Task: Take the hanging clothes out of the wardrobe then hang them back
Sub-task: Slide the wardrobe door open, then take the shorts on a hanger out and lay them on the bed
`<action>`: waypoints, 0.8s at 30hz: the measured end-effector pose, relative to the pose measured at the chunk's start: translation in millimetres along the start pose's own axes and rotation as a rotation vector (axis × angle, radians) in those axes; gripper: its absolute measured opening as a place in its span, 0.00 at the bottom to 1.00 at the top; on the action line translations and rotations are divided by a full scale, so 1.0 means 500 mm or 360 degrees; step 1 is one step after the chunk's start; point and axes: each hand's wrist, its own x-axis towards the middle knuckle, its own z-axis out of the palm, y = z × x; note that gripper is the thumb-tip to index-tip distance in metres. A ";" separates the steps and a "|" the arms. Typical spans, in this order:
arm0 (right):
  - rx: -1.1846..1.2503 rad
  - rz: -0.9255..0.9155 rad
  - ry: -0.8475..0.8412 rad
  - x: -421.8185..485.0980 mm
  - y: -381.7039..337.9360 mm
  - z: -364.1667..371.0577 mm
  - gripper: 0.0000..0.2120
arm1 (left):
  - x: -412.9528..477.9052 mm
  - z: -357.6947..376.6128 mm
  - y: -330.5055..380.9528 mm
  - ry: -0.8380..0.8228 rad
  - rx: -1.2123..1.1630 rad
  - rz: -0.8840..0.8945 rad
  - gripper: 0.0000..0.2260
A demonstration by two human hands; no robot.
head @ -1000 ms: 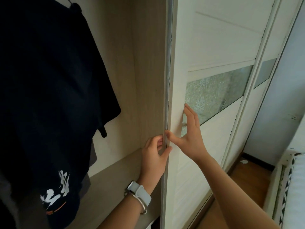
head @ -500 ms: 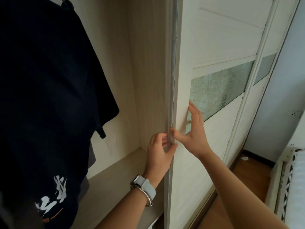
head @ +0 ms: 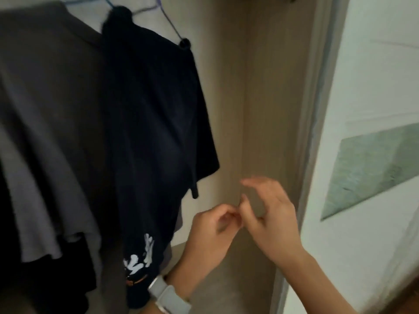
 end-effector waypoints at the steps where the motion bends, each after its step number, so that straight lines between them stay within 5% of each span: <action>1: 0.0106 0.0018 -0.0066 0.009 -0.016 0.017 0.14 | -0.005 -0.037 0.010 0.0084 0.0023 -0.0002 0.04; 8: 0.0676 0.0063 -0.0313 0.098 -0.133 0.120 0.05 | -0.050 -0.306 0.086 0.0841 0.0411 0.0115 0.15; 12: 0.0957 -0.0053 -0.0222 0.202 -0.221 0.155 0.11 | -0.019 -0.427 0.150 0.1057 0.0627 0.0331 0.13; 19: 0.1077 0.0107 0.0150 0.449 -0.308 0.198 0.07 | 0.173 -0.547 0.245 0.1007 0.1076 0.0572 0.07; 24: 0.0717 0.0377 -0.0035 0.601 -0.303 0.218 0.23 | 0.357 -0.591 0.284 0.0650 0.1605 0.0032 0.16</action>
